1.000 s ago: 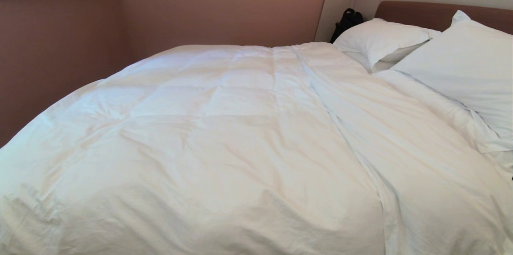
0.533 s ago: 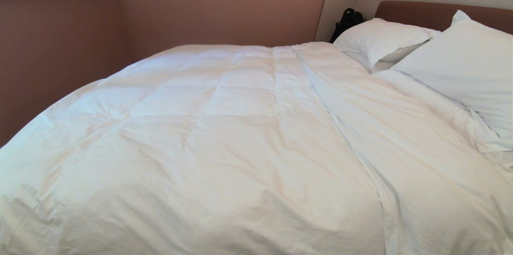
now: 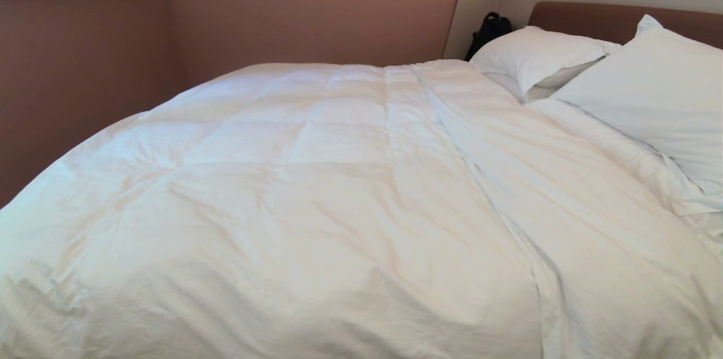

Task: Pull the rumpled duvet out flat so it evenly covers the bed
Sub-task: Flatten the corners of the folded blanket

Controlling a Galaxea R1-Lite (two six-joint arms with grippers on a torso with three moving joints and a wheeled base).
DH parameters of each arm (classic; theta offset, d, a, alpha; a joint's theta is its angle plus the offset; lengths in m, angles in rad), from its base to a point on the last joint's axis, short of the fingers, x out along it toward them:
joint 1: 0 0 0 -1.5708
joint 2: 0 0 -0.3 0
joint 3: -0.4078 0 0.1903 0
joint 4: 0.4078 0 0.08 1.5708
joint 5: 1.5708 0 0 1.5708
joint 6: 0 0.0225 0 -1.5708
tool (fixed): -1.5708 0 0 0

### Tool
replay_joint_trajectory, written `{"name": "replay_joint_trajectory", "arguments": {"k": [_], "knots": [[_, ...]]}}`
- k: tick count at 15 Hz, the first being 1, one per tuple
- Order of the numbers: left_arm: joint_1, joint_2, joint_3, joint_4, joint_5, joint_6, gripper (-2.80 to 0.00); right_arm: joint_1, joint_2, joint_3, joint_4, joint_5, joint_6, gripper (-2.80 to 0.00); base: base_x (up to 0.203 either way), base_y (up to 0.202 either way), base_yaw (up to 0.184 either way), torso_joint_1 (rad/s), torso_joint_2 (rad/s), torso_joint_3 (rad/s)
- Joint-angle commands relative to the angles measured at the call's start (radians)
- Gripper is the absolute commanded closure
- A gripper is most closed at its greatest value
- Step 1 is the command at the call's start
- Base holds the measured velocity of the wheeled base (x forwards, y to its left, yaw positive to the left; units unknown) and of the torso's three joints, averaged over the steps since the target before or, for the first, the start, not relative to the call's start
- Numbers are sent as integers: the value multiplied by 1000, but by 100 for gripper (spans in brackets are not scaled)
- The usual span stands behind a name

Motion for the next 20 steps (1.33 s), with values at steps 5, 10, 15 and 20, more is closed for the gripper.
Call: {"name": "replay_joint_trajectory", "arguments": {"k": [5,10,15,20], "knots": [[0,0,0,0,0,0,0,1,-143,22,103,34,-8,0,0,0,0,0,0,0],[0,0,0,1,-2,0,0,0,-234,55,103,34,-20,0,0,0,0,0,0,0],[0,0,0,0,-1,0,0,-7,-269,73,102,34,-36,0,0,0,0,0,0,0],[0,0,0,-1,-2,0,0,-11,-311,82,102,36,-36,0,0,0,0,0,0,0]]}}
